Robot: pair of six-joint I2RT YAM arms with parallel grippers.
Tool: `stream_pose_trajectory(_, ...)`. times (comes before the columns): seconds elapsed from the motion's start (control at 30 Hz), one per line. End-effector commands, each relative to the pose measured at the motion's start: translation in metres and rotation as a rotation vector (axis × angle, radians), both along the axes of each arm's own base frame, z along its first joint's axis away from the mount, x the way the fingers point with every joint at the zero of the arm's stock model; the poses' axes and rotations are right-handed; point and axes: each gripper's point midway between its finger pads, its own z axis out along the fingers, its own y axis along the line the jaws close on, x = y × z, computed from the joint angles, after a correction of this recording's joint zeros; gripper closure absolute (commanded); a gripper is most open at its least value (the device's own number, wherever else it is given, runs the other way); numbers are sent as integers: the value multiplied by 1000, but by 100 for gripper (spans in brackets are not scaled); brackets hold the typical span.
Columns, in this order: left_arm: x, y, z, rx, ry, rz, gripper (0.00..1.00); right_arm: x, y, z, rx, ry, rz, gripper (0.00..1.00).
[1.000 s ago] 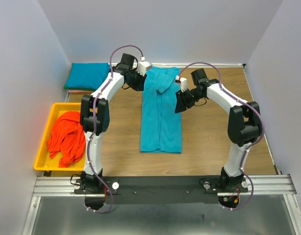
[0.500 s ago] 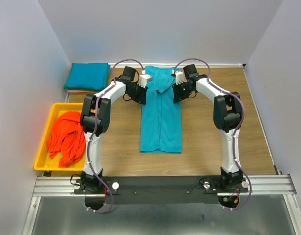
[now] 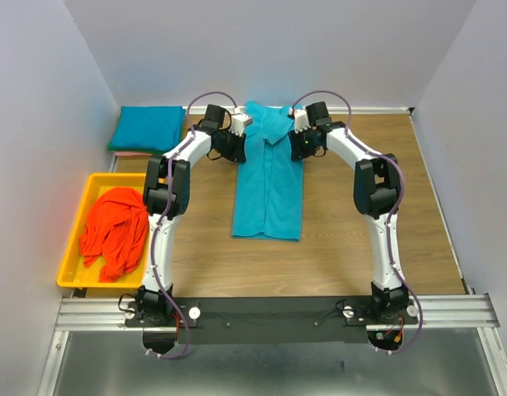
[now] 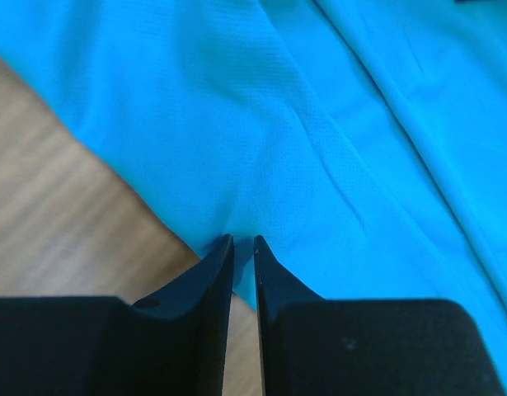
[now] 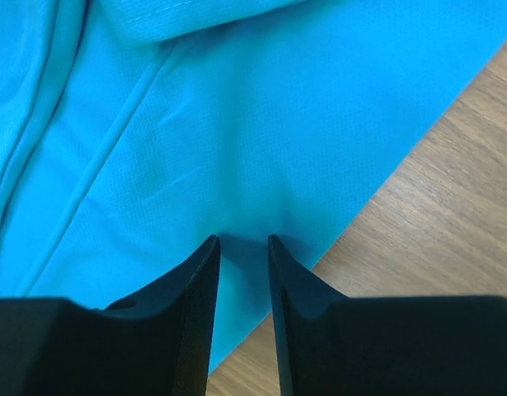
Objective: Fold and stack the t-shirts
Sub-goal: Fold the tshirt
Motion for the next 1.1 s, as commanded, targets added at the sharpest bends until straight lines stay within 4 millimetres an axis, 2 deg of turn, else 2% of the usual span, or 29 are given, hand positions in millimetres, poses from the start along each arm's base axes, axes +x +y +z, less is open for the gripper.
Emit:
stream_pose_trajectory(0.0, 8, 10, -4, 23, 5, 9, 73, -3, -5, -15, -30, 32, -24, 58)
stream_pose_trajectory(0.07, 9, 7, 14, 12, -35, -5, 69, 0, -2, 3, -12, 1, -12, 52)
stream_pose_trajectory(0.1, 9, 7, 38, -1, -77, -8, 66, 1, 1, 17, 9, -20, 3, 47)
stream_pose_trajectory(0.13, 10, 6, 53, -8, -118, -21, 62, 3, 2, 40, 15, -70, 33, 44)
stream_pose_trajectory(0.17, 11, 6, 68, -13, -151, -23, 58, 2, 2, 53, 14, -98, 50, 34)
stream_pose_trajectory(0.2, 7, 8, 99, -19, -212, -26, 54, 1, 2, 64, 14, -120, 72, 30)
stream_pose_trajectory(0.23, 8, 9, 118, -22, -266, -28, 45, 0, 1, 92, 10, -184, 99, 27)
stream_pose_trajectory(0.27, 7, 12, 134, -11, -323, -43, 38, -2, 1, 105, 10, -211, 116, 23)
stream_pose_trajectory(0.3, -3, 15, 164, -12, -391, -50, 30, -6, 1, 116, 14, -230, 136, 20)
stream_pose_trajectory(0.33, -5, 18, 184, -12, -453, -56, 7, -10, 0, 147, 17, -295, 161, 18)
stream_pose_trajectory(0.37, -9, 21, 199, -4, -503, -64, 4, -13, 0, 160, 23, -320, 174, 16)
stream_pose_trajectory(0.4, -24, 26, 227, -2, -584, -91, 4, -19, 3, 176, 43, -346, 198, 11)
stream_pose_trajectory(0.43, -27, 33, 244, -2, -648, -102, 4, -29, 3, 197, 57, -384, 220, 8)
stream_pose_trajectory(0.47, -34, 36, 260, -11, -697, -119, 4, -35, 4, 209, 72, -402, 233, 4)
stream_pose_trajectory(0.5, -43, 36, 274, -35, -740, -149, 4, -42, 7, 219, 94, -413, 250, 0)
stream_pose_trajectory(0.53, -55, 39, 288, -37, -790, -167, 3, -50, 10, 226, 122, -417, 273, 0)
stream_pose_trajectory(0.6, -68, 37, 315, -64, -887, -189, 4, -63, 13, 238, 166, -405, 260, 0)
stream_pose_trajectory(0.7, -83, 33, 308, -56, -919, -281, 3, -91, 21, 243, 225, -360, 332, 0)
stream_pose_trajectory(0.73, -91, 35, 288, 5, -911, -378, 1, -115, 28, 239, 243, -352, 480, 0)
stream_pose_trajectory(0.77, -105, 30, 276, -13, -892, -478, 2, -138, 31, 212, 252, -287, 550, 0)
stream_pose_trajectory(0.83, -130, 27, 234, 20, -834, -658, 1, -167, 33, 199, 183, -304, 615, 0)
stream_pose_trajectory(0.87, -152, 29, 207, 44, -801, -778, 1, -186, 44, 188, 140, -323, 704, 0)
stream_pose_trajectory(0.9, -164, 31, 191, 51, -787, -828, 1, -212, 40, 151, 114, -243, 736, 0)
stream_pose_trajectory(0.93, -188, 36, 163, 48, -732, -865, 1, -225, 40, 151, 92, -270, 762, 0)
stream_pose_trajectory(0.97, -199, 38, 150, 56, -731, -891, 1, -243, 48, 140, 76, -265, 815, 0)
stream_pose_trajectory(1.0, -207, 41, 137, 98, -761, -943, 2, -256, 49, 127, 66, -245, 838, 1)
stream_pose_trajectory(1.03, -232, 43, 112, 104, -722, -988, 2, -273, 42, 102, 31, -203, 851, 5)
stream_pose_trajectory(1.07, -238, 44, 99, 153, -743, -1037, 3, -282, 49, 95, 15, -229, 893, 7)
